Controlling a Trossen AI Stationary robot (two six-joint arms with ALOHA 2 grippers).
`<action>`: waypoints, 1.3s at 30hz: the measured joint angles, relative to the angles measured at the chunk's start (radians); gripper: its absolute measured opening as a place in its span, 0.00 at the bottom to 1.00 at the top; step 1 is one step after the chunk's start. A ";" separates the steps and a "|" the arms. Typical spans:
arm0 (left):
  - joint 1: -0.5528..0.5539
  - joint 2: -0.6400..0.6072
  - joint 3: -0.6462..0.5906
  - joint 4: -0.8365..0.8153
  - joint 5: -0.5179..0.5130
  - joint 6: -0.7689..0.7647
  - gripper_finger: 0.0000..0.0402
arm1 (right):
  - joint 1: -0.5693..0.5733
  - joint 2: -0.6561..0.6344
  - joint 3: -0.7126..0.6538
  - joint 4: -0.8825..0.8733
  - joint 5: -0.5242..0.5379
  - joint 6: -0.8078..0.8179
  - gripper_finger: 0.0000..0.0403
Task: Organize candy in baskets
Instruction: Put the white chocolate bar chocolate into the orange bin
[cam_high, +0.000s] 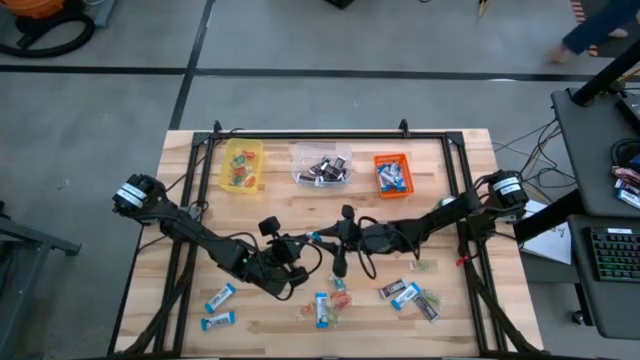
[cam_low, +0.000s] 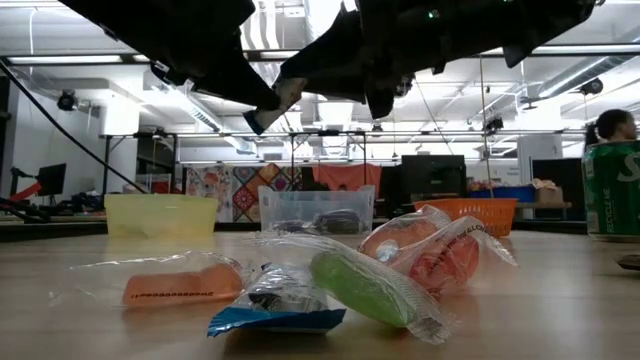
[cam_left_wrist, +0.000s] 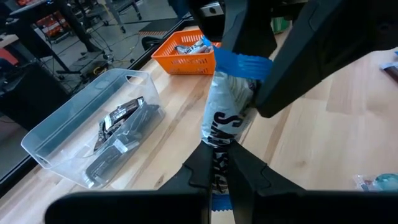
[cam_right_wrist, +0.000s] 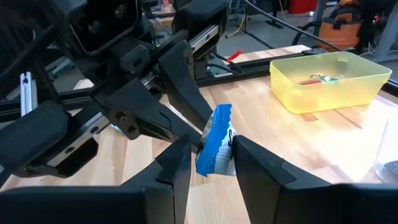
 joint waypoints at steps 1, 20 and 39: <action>0.000 0.000 0.000 -0.001 0.000 0.001 0.01 | 0.000 0.000 0.001 -0.003 0.000 0.000 0.26; 0.000 -0.001 0.000 -0.012 0.038 -0.009 0.22 | -0.002 -0.012 0.000 -0.051 -0.002 0.019 0.03; 0.000 -0.008 0.000 -0.098 0.041 0.000 0.40 | -0.155 -0.337 0.000 -1.064 0.457 0.369 0.03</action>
